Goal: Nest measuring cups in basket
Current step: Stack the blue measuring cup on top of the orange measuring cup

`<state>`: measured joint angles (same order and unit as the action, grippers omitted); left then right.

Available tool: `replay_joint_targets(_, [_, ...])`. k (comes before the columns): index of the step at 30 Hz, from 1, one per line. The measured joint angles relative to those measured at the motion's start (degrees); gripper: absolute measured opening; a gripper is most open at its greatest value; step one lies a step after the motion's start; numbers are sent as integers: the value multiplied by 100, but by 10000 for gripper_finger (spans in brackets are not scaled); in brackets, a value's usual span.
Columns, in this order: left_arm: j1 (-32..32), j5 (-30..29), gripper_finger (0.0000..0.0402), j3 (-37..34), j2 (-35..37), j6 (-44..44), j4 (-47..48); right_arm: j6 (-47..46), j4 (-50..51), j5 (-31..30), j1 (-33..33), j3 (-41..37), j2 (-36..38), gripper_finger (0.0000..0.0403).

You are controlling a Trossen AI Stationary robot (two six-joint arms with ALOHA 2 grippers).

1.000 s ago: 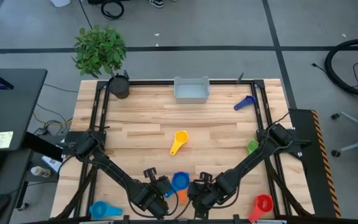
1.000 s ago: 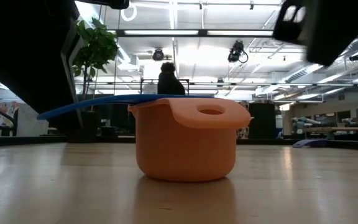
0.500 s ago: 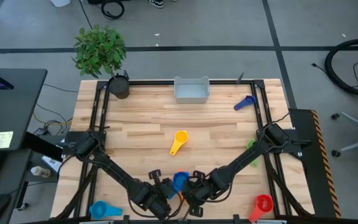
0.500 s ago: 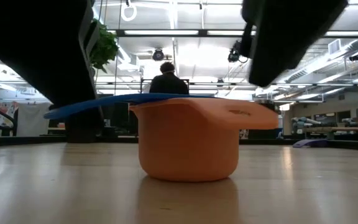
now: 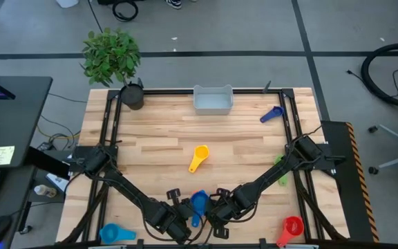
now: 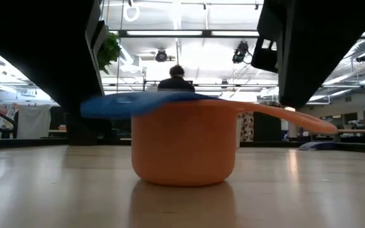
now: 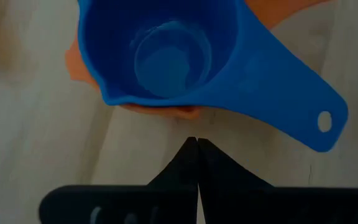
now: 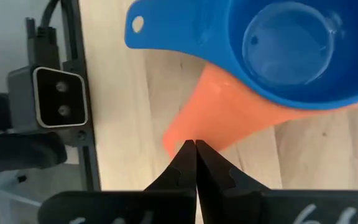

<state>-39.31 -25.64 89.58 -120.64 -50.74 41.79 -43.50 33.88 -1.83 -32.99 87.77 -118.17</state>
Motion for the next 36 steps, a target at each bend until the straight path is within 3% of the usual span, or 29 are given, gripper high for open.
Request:
replay_joint_targets(6, [15, -1, 0, 0, 0, 0, 3, 358, 100, -159, 2, 278, 76, 1])
replay_joint_targets(14, [26, 111, 0, 0, 0, -4, -127, 336, 1168, -251, 101, 238, 70, 1])
replay_joint_targets(22, [28, 236, 0, 0, -5, 4, -472, 478, 738, 203, 197, -67, 11, 1])
replay_joint_targets(36, [168, 338, 0, 0, -50, 245, -817, 617, -6, 373, 212, -118, -74, 1])
